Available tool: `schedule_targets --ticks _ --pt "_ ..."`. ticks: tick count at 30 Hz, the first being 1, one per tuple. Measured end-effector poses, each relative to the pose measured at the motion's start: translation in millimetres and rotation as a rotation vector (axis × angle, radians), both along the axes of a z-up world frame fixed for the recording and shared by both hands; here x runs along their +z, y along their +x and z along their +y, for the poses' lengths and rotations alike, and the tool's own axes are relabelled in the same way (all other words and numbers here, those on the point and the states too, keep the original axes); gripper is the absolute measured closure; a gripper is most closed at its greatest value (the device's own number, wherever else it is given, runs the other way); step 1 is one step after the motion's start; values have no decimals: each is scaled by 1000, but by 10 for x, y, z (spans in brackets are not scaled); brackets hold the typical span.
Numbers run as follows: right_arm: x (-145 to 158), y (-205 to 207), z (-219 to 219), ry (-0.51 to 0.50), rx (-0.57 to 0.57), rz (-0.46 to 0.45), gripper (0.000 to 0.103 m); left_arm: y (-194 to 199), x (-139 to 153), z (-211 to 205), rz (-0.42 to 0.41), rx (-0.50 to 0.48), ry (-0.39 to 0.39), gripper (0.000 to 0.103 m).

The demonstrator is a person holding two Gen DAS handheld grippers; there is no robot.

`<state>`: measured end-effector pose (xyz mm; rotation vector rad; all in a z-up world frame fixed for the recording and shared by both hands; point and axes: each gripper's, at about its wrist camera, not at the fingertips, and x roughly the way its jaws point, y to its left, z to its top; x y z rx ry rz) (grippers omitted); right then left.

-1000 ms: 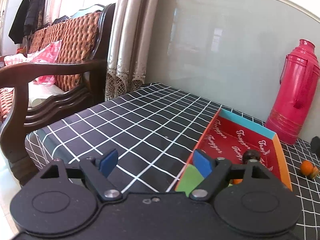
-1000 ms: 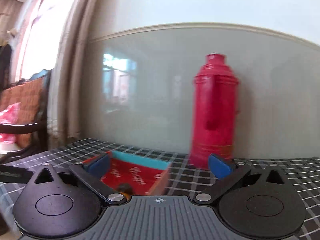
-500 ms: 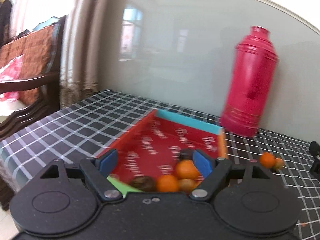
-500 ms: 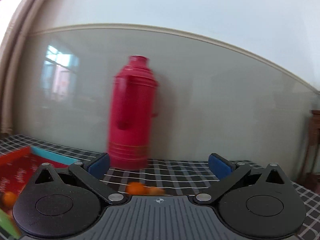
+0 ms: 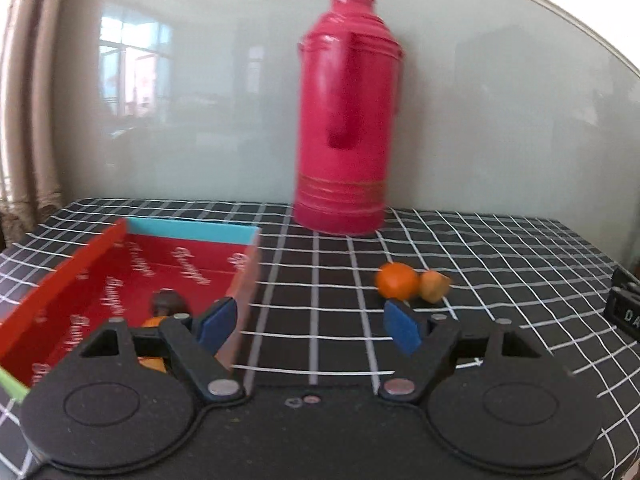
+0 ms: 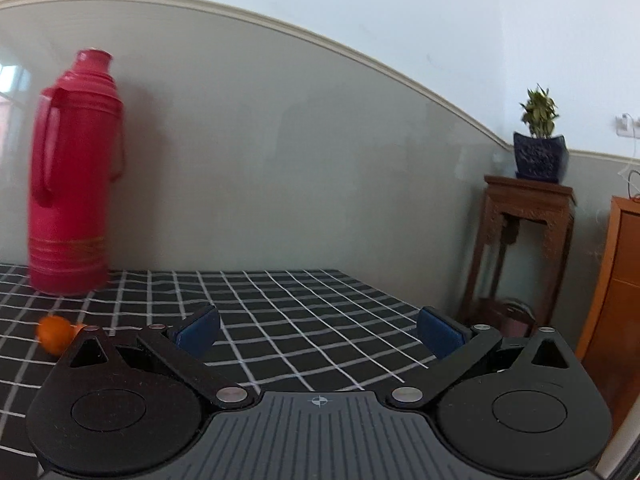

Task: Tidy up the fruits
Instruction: 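Reach the left gripper to the remaining orange and close on it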

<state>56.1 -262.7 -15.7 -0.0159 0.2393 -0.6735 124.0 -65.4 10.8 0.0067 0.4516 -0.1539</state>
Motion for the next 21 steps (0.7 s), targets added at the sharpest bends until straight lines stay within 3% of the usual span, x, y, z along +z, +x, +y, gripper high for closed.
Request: schedule_targets --ticks 3,8,12,16,21 --pt "-27 -32 -110 8 -8 -1 0 113 -57 -151 24 -34 2 34" --pt "-44 -103 -229 52 -15 5 0 381 -99 -369 63 -70 -1 46" --pt "-49 -118 -314 81 -18 12 0 601 -159 -477 100 -75 -17 47" --pt "-31 -121 -331 79 -13 9 0 745 -245 -570 127 -81 18 57" --pt "-13 -117 -334 83 -9 1 0 853 -300 -684 133 -130 82 57"
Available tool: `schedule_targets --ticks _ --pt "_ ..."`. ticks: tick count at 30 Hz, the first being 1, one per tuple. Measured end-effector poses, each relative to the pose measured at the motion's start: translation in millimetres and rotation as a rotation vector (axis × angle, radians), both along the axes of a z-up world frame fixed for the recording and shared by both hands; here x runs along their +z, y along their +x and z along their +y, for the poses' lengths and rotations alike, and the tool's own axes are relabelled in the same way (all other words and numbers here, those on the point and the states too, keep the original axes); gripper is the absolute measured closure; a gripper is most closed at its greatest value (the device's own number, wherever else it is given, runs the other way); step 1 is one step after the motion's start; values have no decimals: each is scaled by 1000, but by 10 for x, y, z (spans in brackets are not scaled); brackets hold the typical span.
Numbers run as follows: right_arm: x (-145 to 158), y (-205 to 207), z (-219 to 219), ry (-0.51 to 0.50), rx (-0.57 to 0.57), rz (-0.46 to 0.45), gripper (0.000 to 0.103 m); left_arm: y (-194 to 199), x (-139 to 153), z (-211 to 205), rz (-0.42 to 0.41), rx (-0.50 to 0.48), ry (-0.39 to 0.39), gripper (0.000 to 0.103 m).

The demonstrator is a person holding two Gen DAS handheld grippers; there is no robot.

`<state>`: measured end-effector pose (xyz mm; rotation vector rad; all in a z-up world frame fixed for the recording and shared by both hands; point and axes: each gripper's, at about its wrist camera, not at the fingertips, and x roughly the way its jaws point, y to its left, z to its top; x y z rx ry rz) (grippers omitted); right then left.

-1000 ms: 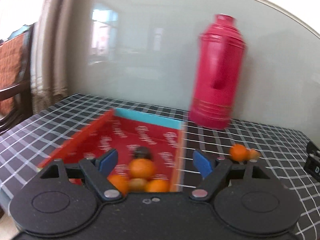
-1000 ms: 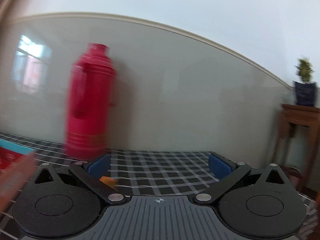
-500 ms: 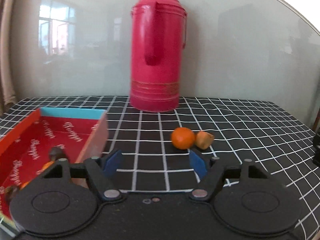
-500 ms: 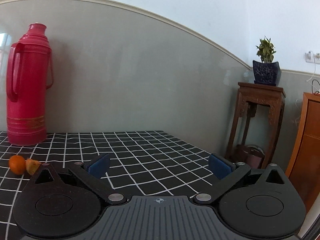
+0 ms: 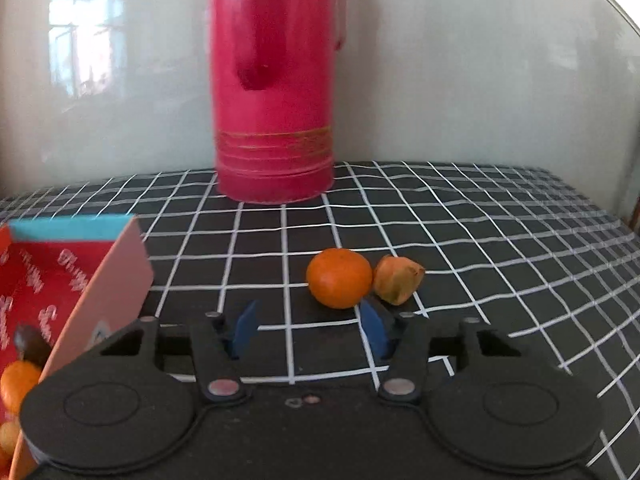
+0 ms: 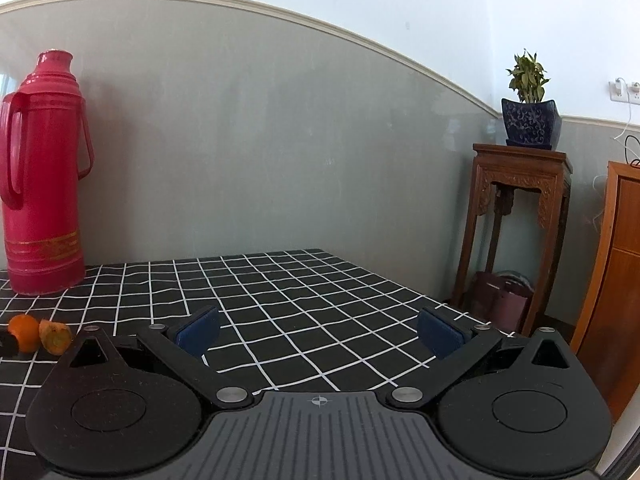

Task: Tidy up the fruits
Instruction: 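Reach the left gripper to the remaining orange and close on it, then carry the orange with the left gripper into the box and release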

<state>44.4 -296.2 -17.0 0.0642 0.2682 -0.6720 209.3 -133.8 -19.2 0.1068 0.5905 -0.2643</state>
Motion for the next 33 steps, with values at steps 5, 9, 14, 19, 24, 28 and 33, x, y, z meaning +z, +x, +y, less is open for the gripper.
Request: schedule_targets --ticks 5,9,14,19,24,28,33 --pt "35 -6 -17 23 6 -15 0 129 -35 -92 12 -48 32 57" --pt "71 -10 -7 36 12 -31 0 217 -59 -132 16 -73 44 57" --pt "86 8 15 27 8 -30 0 319 -117 -141 37 -100 41 59" --pt "87 5 -8 35 7 -32 0 382 -149 -153 41 -122 20 67" --pt "86 9 -8 33 7 -32 0 386 -155 -163 37 -107 7 70" --pt "83 24 22 30 16 -27 0 344 -149 -149 33 -105 -2 70" --pt "81 39 56 20 35 -20 0 194 -98 -130 6 -107 10 70"
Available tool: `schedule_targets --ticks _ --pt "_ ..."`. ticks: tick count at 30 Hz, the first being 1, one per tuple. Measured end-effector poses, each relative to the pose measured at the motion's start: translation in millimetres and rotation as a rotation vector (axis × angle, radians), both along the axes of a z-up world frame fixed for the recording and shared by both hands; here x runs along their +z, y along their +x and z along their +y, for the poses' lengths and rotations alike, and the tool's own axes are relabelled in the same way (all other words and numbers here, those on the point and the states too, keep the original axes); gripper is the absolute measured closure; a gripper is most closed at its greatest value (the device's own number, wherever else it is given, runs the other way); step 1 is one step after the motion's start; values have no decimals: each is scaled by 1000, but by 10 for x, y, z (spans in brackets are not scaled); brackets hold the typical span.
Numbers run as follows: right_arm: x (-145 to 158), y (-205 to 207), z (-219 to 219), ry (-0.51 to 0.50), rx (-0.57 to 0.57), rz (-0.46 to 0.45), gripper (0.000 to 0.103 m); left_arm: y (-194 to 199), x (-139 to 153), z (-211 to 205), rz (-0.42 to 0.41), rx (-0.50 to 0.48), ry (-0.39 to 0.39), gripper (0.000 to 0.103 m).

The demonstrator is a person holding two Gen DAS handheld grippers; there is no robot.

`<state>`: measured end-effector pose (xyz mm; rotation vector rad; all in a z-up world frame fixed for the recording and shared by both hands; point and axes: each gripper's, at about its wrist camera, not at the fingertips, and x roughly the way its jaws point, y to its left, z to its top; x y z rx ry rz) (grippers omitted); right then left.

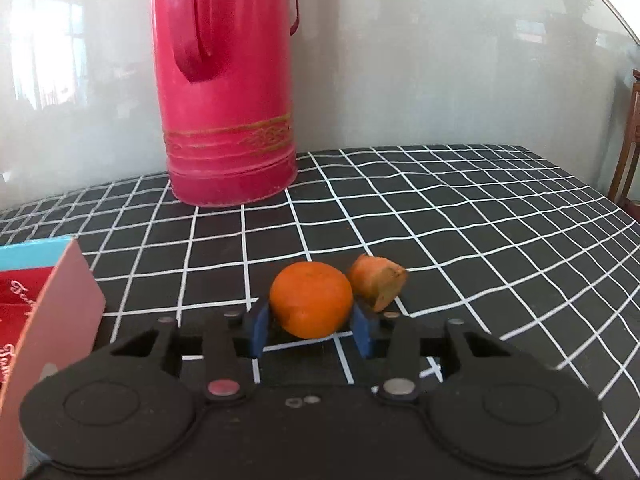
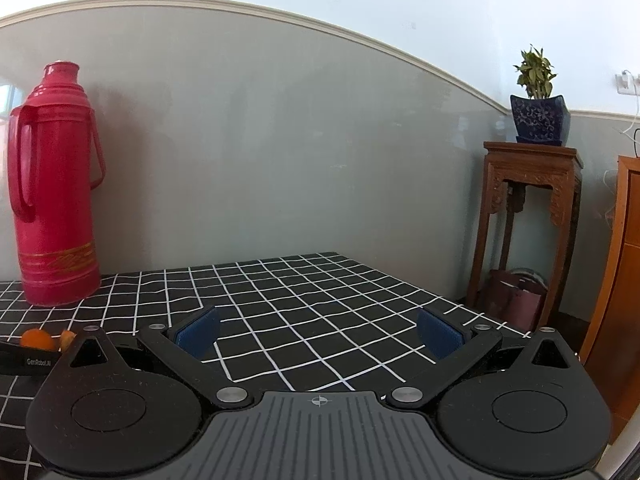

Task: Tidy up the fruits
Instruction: 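Carry the orange with the left gripper into the box and release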

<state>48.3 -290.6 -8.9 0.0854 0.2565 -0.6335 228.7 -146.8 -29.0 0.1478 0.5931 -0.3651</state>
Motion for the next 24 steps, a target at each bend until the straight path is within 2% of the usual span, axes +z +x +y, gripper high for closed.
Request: schedule_targets --ticks 8,14,18,24 --pt "3 17 104 -17 18 -2 0 -259 167 172 -31 19 -15 70" --pt "25 53 244 -24 55 -5 0 -454 291 427 -64 74 -33 70" --pt "41 101 387 -39 96 -3 0 -571 364 724 -88 166 -52 70" --pt "53 201 641 -46 170 -2 0 -653 464 1303 -119 380 -70 70"
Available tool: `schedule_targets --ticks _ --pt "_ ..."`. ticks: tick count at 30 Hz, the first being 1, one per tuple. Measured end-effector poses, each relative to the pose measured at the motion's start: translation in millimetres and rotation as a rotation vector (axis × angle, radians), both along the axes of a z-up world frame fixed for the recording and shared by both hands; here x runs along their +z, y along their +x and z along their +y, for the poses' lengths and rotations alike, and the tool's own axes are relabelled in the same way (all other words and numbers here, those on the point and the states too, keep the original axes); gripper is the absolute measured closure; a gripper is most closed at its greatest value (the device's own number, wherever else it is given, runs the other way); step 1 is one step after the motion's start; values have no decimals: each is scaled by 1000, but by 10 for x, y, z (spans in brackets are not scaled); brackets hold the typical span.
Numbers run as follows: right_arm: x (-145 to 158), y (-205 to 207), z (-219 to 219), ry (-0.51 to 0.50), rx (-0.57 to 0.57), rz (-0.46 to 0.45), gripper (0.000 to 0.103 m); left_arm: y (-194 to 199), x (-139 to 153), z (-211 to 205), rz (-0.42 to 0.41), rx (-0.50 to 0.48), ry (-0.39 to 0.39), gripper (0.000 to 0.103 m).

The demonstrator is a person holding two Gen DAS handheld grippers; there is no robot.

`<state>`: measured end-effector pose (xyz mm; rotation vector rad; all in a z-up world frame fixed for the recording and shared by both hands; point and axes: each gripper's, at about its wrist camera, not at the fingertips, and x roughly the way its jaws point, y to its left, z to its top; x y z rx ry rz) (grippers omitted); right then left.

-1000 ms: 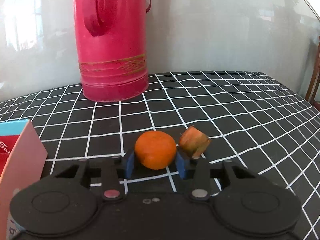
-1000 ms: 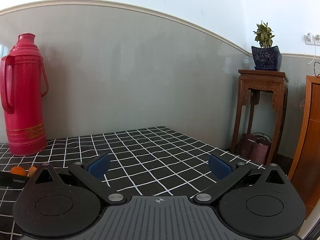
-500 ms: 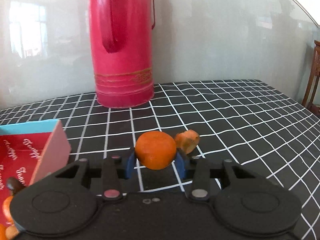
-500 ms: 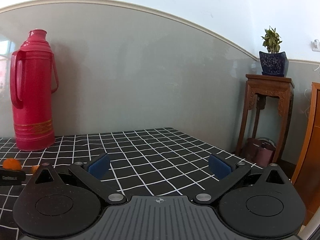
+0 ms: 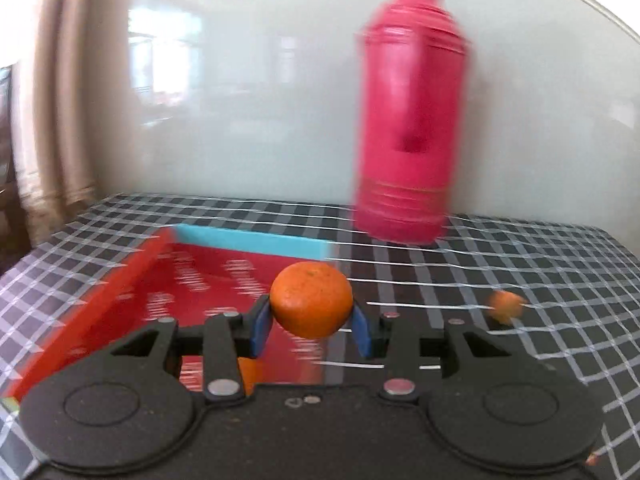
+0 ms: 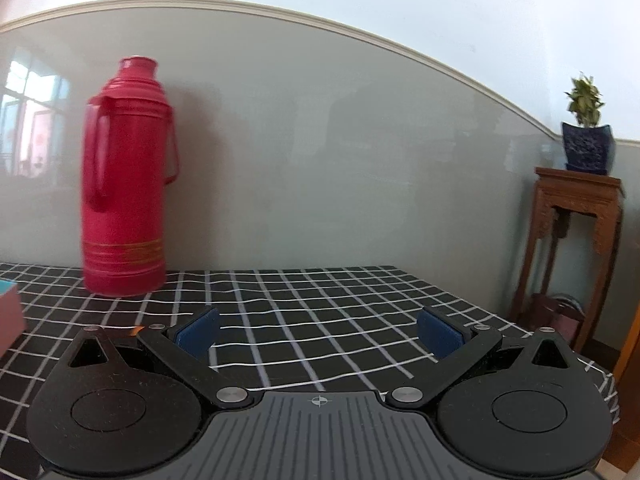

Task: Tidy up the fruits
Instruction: 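Carry the orange with the left gripper into the box and release, then reach the right gripper to the orange carrot piece and close on it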

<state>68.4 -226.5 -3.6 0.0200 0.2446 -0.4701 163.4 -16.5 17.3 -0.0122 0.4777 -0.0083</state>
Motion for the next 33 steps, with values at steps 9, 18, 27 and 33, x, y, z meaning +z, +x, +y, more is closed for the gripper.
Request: schedule_targets --ticks 9,18,27,33 --pt "-29 227 365 -10 106 30 0 41 -66 727 78 211 -52 65" --pt "-53 428 647 13 182 50 0 -191 72 1062 46 227 -103 49" --pt "-145 661 708 84 229 119 0 -451 178 1310 1 266 -112 39" --pt "-216 910 623 153 242 187 0 -588 176 1437 -18 293 -86 35"
